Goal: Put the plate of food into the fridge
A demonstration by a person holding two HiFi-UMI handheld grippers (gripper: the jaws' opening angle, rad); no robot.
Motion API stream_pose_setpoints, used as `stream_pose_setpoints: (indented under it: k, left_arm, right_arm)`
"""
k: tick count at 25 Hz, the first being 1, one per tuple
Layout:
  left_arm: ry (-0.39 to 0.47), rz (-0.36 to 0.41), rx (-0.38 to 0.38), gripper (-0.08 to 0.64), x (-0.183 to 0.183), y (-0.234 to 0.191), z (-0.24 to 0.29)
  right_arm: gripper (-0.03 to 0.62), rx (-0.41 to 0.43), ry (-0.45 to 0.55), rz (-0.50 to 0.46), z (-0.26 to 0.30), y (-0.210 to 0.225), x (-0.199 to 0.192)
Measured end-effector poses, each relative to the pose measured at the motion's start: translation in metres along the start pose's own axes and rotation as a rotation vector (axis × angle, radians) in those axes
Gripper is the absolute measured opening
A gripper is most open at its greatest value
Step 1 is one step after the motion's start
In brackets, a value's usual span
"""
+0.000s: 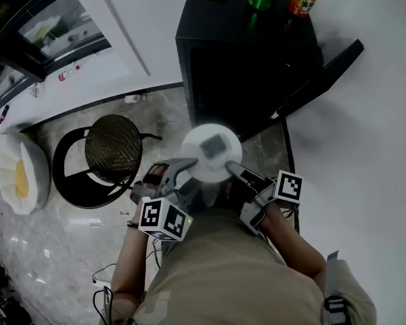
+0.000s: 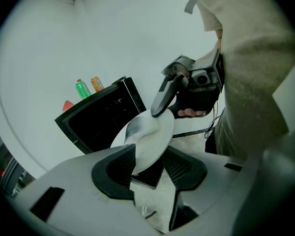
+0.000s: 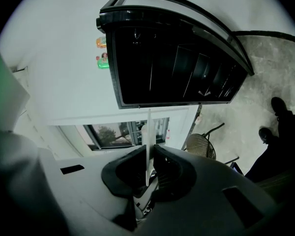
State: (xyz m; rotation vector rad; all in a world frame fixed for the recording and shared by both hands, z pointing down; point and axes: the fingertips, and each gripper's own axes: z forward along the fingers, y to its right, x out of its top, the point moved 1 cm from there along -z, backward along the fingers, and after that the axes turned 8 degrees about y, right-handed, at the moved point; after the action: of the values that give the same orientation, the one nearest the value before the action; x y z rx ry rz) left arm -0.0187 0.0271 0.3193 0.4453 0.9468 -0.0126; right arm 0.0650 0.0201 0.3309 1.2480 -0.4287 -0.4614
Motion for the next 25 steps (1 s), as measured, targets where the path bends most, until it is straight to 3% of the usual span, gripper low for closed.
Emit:
stream_pose_setpoints:
  k: [20, 25]
  left_arm:
    - [0.002, -0.003, -0.041, 0.167, -0.035, -0.002, -0.025]
    - [-0.003, 0.008, -0.013, 0.187, -0.041, -0.009, -0.034]
  right_arm:
    - [0.040, -0.007, 0.052, 0.012, 0.023, 0.013, -0.033]
    - [0.037, -0.019, 0.095, 0.019, 0.020, 0.017, -0.029]
